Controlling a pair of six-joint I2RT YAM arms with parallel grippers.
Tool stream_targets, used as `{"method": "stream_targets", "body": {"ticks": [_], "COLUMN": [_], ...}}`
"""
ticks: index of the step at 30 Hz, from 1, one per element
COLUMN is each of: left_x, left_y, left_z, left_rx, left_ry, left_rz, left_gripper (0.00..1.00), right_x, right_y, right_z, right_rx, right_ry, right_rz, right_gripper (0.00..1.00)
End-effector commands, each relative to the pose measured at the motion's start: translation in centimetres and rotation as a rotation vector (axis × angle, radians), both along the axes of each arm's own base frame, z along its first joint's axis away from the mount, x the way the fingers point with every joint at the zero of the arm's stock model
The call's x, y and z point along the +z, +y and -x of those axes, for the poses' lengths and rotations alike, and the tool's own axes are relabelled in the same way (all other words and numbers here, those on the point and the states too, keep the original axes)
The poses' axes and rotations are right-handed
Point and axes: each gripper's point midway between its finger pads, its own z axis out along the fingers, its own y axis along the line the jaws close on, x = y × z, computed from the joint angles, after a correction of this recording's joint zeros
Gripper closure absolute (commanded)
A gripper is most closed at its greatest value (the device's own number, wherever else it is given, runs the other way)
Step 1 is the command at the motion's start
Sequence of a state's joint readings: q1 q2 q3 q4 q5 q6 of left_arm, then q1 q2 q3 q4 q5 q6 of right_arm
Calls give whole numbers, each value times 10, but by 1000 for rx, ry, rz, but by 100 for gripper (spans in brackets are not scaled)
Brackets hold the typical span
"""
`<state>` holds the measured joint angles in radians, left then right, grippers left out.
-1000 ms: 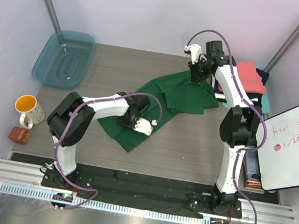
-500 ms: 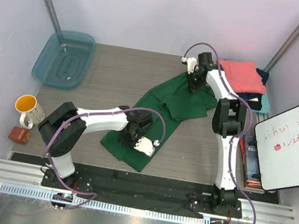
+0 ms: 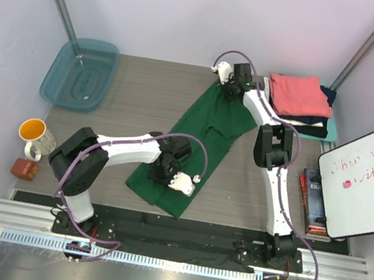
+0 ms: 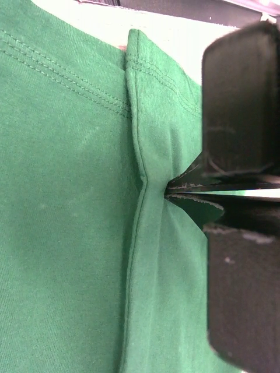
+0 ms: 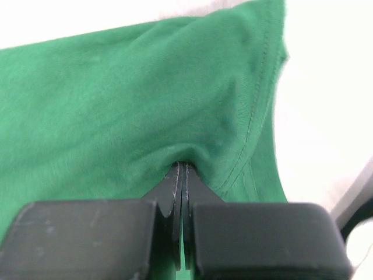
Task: Fold and stack the t-shirts
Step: Rotate the tshirt 90 degrees
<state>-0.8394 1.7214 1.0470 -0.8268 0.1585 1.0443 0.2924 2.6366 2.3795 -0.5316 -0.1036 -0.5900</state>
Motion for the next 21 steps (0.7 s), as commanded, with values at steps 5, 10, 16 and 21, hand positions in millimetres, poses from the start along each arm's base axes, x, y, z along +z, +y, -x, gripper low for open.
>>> {"method": "stream_targets", "body": {"ticks": [5, 10, 16, 21], "left_x": [-16, -17, -7, 15], "left_y": [-8, -14, -34, -59], "left_z": [32, 29, 3, -19], "left_rx": [10, 33, 118, 236], "left_ry": [156, 137, 25, -41], "left_rz": [14, 31, 109, 208], "left_gripper": [100, 100, 100, 100], "right_x": [1, 73, 157, 198], "right_y": [54, 53, 35, 5], "right_z": [-62, -77, -56, -33], "right_rx": [113, -50, -187, -320], "right_ry": [-448, -643, -702, -745], "right_rz": [165, 70, -36, -33], "right_gripper": [99, 99, 98, 98]}}
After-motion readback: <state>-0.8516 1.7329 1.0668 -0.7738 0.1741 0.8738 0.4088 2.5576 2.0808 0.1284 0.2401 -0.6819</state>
